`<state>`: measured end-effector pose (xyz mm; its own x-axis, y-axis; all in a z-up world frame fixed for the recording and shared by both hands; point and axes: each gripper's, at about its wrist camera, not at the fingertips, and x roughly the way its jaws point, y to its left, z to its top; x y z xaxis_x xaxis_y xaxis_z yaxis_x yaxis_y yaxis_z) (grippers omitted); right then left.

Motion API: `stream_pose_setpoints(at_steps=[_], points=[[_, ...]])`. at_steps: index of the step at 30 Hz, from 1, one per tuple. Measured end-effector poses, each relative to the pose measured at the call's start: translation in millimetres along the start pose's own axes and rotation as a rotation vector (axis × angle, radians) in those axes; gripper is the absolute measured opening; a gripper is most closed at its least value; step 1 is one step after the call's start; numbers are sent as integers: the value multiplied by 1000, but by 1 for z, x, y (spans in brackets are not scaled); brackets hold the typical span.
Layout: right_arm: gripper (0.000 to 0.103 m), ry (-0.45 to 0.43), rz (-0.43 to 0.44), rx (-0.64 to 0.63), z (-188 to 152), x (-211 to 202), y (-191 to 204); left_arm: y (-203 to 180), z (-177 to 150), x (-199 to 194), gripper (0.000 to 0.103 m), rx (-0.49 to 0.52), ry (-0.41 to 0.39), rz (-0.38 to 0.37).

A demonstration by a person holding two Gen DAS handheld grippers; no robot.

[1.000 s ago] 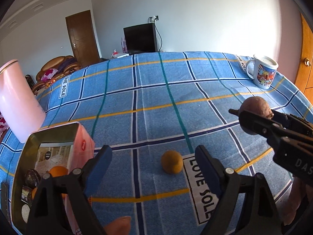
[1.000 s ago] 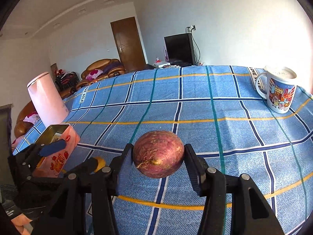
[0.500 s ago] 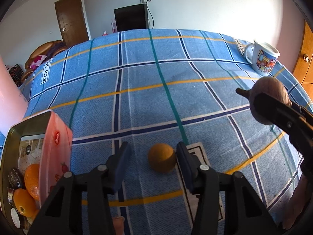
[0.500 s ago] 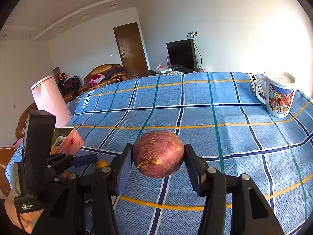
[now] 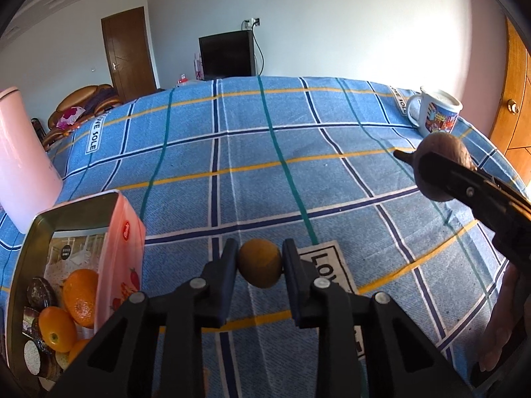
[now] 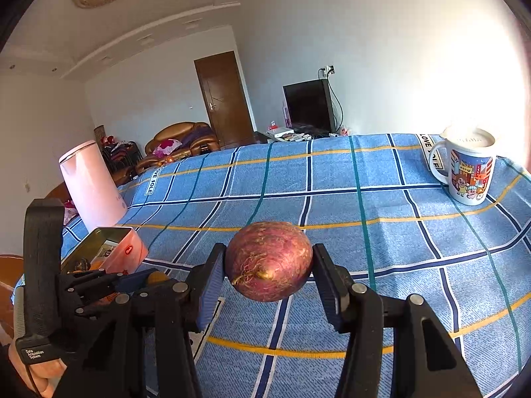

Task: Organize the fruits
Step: 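Carry the yellow fruit and red fruit over the tin with both tools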

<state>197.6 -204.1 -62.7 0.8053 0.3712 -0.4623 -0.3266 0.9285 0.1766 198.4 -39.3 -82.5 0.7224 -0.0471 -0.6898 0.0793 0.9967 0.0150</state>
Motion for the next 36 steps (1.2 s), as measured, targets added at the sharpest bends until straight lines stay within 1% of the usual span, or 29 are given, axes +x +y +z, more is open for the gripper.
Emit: stream_pose_setpoints(at_steps=[7, 11, 14, 18, 25, 29, 36], points=[[54, -52, -1, -18, -1, -10, 4, 5, -8, -30, 29, 8, -107, 33], [54, -88, 2, -47, -1, -15, 12, 14, -12, -46, 29, 0, -155, 47], [54, -95, 17, -67, -2, -16, 19, 25, -16, -59, 29, -22, -181, 52], [54, -82, 43, -80, -3, -13, 28, 44, -20, -75, 29, -50, -206, 59], [54, -62, 107, -83, -1, -12, 49, 79, -28, -97, 29, -96, -231, 119], [54, -68, 145, -109, 6, -16, 69, 100, -35, -107, 29, -115, -237, 147], [54, -70, 205, -168, 16, -14, 110, 130, -47, -115, 29, -171, -237, 172]])
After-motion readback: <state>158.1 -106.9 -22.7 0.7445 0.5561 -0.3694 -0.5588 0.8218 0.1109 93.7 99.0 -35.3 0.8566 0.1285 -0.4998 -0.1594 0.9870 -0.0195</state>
